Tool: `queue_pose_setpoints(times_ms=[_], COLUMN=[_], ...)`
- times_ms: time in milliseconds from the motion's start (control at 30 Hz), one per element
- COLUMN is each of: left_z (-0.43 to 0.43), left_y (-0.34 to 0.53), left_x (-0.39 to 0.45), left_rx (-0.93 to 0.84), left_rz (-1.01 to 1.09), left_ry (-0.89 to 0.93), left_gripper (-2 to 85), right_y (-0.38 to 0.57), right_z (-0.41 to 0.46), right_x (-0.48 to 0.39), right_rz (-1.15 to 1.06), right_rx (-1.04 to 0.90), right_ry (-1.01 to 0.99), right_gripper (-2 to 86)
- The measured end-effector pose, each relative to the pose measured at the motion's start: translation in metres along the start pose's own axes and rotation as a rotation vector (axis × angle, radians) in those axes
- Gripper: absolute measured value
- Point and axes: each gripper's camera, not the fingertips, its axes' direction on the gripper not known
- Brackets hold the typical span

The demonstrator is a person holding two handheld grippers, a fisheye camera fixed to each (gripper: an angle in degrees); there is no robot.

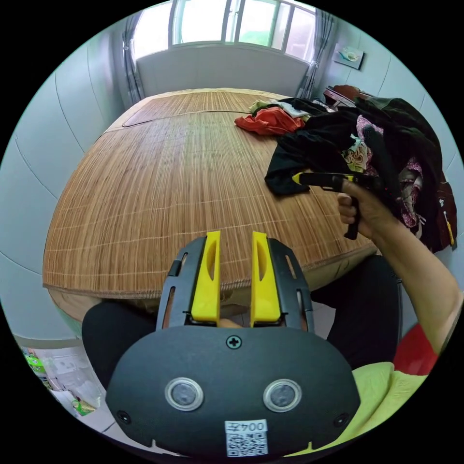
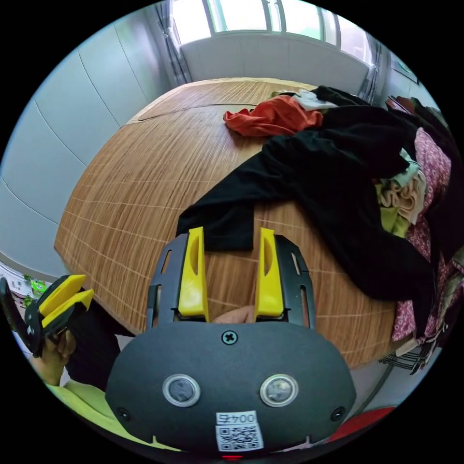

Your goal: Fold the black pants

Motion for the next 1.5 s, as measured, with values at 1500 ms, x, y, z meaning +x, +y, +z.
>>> queue_pose_setpoints(times_ms=[1500], left_z=[0.030], left_y=[-0.187], left_x=[0.115], left_rx=[-0.055], left_rz=[0.475], left_ry=[0.110], left_gripper=[9.4], right_y=[0.378], right_z=[0.027], right_x=[0.308], right_rz=[0.149], right_rx=[-0.031], right_ry=[-0.050], right_gripper=[7.7])
